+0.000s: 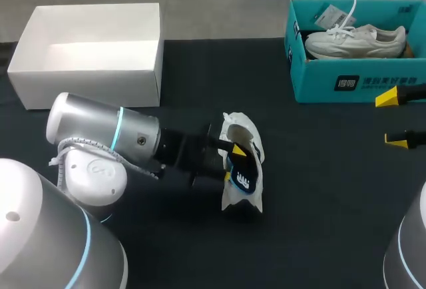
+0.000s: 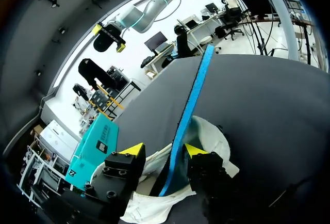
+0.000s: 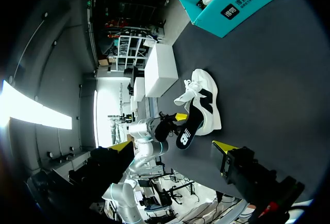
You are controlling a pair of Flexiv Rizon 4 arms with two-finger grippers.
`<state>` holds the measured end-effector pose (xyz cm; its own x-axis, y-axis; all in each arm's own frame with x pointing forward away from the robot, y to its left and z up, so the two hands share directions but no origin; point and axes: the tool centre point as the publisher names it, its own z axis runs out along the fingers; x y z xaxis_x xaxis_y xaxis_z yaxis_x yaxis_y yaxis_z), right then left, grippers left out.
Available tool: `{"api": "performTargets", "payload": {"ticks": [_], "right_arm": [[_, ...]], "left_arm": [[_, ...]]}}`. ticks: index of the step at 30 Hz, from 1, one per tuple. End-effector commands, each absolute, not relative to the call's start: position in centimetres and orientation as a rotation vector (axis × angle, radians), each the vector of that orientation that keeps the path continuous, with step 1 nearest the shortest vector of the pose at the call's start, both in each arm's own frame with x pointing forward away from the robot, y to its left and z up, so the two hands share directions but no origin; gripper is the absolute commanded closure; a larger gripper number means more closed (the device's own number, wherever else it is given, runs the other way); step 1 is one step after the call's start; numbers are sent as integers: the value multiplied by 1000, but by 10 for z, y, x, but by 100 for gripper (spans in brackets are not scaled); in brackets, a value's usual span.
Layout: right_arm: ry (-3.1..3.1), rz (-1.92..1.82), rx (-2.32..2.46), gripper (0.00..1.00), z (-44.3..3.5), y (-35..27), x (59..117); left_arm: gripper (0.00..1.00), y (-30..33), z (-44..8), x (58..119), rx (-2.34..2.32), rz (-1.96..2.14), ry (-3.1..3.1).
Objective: Take the shoe out of the shoebox, open the shoe tongue, remove and reinsert the insole, then place the shoe into the shoebox
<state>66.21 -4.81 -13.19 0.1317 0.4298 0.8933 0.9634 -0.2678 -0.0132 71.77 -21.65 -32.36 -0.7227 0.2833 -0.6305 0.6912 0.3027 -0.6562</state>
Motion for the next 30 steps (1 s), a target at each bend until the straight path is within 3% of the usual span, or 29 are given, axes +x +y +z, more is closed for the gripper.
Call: {"api": "performTargets", "payload": {"ticks": [1, 4, 5, 27, 28, 29, 30], "right_arm": [[-1343, -1090, -1794, 0, -131, -48, 657], [-1343, -1090, -1794, 0, -131, -48, 657], [-1343, -1090, -1794, 0, -131, -48, 657], [-1343, -1090, -1794, 0, -131, -48, 657], [-1343, -1090, -1794, 0, -131, -48, 657], [-1343, -1090, -1794, 0, -131, -48, 657], [-1343, -1090, -1794, 0, -131, -48, 657]], "left_arm": [[56, -205, -319, 707, 896, -1405, 2181], [78, -207, -322, 702, 909, -1409, 2187], [100, -208, -323, 702, 912, -1409, 2188], [100, -223, -345, 738, 799, -1321, 2225], [77, -222, -344, 737, 798, -1321, 2225], [61, -221, -342, 736, 798, -1321, 2225], [53, -218, -339, 735, 800, -1322, 2220]]}}
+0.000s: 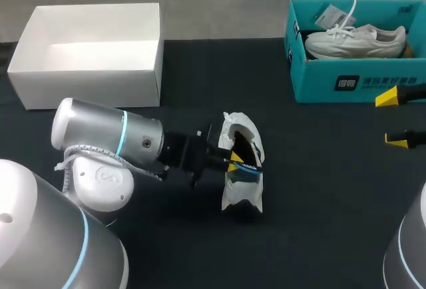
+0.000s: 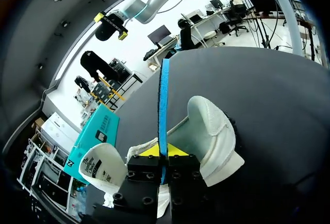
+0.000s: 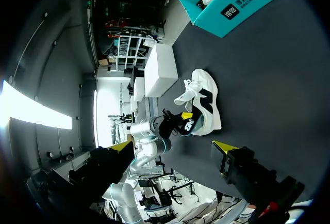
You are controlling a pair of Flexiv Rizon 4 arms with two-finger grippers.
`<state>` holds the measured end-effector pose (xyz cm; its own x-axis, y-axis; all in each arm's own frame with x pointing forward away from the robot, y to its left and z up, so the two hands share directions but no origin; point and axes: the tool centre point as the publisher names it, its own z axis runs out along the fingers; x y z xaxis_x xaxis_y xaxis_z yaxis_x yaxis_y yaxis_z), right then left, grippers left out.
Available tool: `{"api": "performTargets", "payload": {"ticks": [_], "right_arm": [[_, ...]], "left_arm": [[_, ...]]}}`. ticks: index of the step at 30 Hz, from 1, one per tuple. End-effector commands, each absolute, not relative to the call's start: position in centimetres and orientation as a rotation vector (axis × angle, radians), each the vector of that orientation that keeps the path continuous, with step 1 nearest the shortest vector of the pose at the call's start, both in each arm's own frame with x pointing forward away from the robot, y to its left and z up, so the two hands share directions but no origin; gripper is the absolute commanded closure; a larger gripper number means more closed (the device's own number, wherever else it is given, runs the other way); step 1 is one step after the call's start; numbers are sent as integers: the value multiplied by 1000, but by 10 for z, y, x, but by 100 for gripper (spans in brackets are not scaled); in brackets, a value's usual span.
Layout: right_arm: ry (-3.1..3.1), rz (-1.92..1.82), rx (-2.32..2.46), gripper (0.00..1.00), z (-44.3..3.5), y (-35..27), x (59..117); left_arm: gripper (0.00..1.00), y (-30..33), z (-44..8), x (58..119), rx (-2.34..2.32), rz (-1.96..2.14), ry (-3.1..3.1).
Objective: Take the shoe out of the shoebox, open the shoe tongue, remove and reinsert the insole, then place the shoe into the shoebox
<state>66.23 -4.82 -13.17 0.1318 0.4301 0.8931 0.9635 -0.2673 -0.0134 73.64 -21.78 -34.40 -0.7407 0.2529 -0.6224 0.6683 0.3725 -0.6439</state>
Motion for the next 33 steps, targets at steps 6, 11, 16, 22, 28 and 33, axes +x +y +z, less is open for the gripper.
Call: {"api": "performTargets", "payload": {"ticks": [6, 11, 16, 22, 28, 33], "right_arm": [[-1343, -1090, -1794, 0, -131, -48, 657], [-1343, -1090, -1794, 0, -131, -48, 657], [-1343, -1090, -1794, 0, -131, -48, 657], [-1343, -1090, -1794, 0, -131, -48, 657], [-1343, -1090, -1794, 0, -131, -48, 657], [-1343, -1090, -1794, 0, -131, -48, 657]], "left_arm": [[62, -209, -325, 726, 833, -1340, 2189], [71, -208, -319, 718, 858, -1360, 2167], [100, -213, -329, 717, 879, -1349, 2193], [100, -222, -338, 722, 893, -1326, 2202], [100, -226, -346, 736, 863, -1285, 2217], [100, -223, -347, 740, 849, -1270, 2225]]}}
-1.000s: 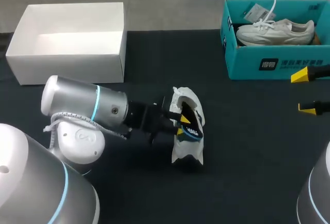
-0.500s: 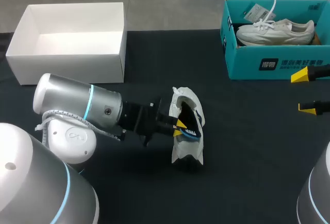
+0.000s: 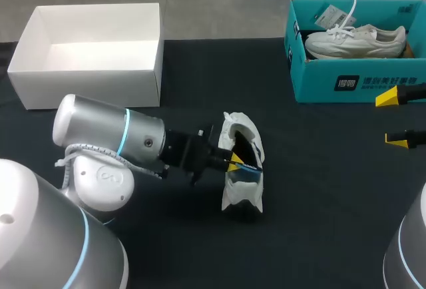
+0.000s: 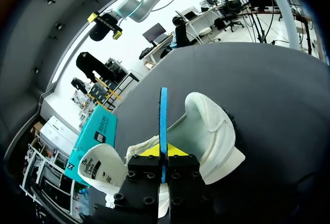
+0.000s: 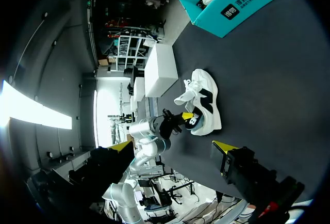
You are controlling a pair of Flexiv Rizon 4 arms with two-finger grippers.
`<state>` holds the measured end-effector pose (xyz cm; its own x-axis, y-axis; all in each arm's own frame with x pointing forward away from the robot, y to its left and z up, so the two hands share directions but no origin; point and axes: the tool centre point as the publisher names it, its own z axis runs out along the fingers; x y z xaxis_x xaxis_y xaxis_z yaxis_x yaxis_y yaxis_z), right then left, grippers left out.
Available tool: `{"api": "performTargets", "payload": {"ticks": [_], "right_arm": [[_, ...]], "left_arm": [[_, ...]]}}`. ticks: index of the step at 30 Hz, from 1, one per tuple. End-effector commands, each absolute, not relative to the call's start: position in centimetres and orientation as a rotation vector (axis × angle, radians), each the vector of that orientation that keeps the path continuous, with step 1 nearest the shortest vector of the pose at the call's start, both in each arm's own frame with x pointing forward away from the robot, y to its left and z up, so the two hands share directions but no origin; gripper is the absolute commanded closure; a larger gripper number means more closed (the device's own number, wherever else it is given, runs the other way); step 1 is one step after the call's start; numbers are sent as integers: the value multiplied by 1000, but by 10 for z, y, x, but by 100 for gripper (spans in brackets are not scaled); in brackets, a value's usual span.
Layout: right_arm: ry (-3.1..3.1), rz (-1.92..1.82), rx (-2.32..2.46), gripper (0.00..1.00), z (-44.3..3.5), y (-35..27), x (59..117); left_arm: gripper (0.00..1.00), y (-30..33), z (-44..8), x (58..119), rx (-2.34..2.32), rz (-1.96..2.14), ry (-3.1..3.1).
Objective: Take the shoe out of the shoebox, open the shoe tongue, remove and reinsert the insole, then place the shoe into the shoebox
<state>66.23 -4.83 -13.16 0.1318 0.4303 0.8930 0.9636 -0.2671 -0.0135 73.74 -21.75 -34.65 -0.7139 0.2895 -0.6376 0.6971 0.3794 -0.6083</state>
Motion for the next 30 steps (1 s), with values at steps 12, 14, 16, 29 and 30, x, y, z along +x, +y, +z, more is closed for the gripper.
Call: {"api": "performTargets", "payload": {"ticks": [12, 14, 16, 29, 30], "right_arm": [[-1343, -1090, -1794, 0, -131, -48, 657], [-1343, -1090, -1794, 0, -131, -48, 657], [-1343, -1090, -1794, 0, -131, -48, 657], [-1343, -1090, -1794, 0, -131, -48, 657], [-1343, -1090, -1794, 0, -131, -48, 657]], "left_arm": [[73, -209, -325, 723, 852, -1320, 2188], [79, -209, -325, 720, 859, -1327, 2187], [97, -211, -327, 717, 868, -1331, 2189], [100, -224, -341, 729, 864, -1287, 2208], [100, -225, -343, 731, 858, -1279, 2217]]}}
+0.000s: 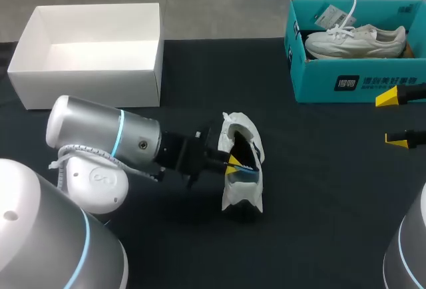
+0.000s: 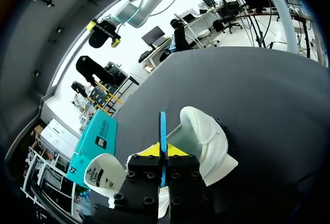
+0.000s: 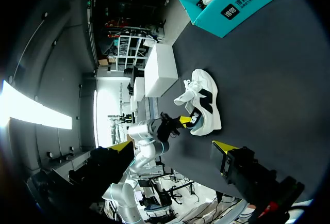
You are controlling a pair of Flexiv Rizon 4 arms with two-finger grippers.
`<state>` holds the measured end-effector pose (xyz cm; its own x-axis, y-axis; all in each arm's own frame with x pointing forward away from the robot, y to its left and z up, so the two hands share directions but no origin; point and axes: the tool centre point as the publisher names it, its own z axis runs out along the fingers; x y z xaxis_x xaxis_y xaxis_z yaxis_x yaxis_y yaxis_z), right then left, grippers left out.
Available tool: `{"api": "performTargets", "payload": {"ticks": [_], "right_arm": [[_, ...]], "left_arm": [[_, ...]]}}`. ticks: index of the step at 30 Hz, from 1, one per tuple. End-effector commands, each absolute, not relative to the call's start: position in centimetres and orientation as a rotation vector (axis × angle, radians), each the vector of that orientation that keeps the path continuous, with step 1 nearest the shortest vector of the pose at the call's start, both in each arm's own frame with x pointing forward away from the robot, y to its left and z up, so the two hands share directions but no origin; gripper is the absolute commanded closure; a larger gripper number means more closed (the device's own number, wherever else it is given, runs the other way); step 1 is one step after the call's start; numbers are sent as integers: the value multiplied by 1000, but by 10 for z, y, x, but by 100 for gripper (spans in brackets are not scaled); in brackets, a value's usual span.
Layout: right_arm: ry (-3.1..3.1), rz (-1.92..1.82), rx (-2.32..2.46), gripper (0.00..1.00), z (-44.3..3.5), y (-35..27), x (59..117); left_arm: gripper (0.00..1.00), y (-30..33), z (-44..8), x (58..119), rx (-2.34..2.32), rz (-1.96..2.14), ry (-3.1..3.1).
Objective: Take the shoe out of the shoebox, open the shoe tongue, remove and reinsert the insole, then place the shoe into the shoebox
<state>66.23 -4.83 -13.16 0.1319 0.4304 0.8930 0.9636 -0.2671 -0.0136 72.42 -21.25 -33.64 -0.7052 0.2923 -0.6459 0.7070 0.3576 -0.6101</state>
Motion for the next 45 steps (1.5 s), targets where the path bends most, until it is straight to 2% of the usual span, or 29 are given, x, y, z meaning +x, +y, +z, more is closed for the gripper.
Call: {"api": "performTargets", "payload": {"ticks": [1, 4, 5, 6, 8, 9, 11, 12, 13, 18, 23, 24, 45], "right_arm": [[-1343, -1090, -1794, 0, -131, -48, 657], [-1343, -1090, -1794, 0, -131, -48, 657], [-1343, -1090, -1794, 0, -131, -48, 657], [-1343, -1090, -1794, 0, -131, -48, 657], [-1343, -1090, -1794, 0, -131, -48, 657], [-1343, -1090, -1794, 0, -131, -48, 657], [-1343, -1090, -1794, 0, -131, -48, 657], [-1343, -1090, -1794, 0, -131, -48, 657], [-1343, -1090, -1794, 0, -131, -48, 657], [-1343, -1090, -1794, 0, -131, -48, 657], [-1343, -1090, -1794, 0, -131, -48, 657], [-1343, -1090, -1794, 0, -131, -48, 657], [-1343, -1090, -1794, 0, -131, -48, 657]], "left_arm": [[100, -225, -344, 733, 853, -1276, 2218], [100, -223, -344, 735, 841, -1267, 2226], [84, -222, -341, 734, 836, -1272, 2224], [63, -220, -338, 733, 832, -1277, 2219], [38, -217, -333, 731, 827, -1289, 2211], [28, -215, -329, 729, 829, -1297, 2204], [35, -211, -324, 726, 839, -1309, 2193], [50, -210, -321, 724, 844, -1315, 2189], [54, -209, -319, 723, 846, -1319, 2183], [58, -208, -320, 715, 874, -1331, 2191], [90, -212, -328, 711, 896, -1331, 2208], [100, -213, -329, 710, 901, -1330, 2210], [100, -209, -345, 725, 901, -1251, 2239]]}}
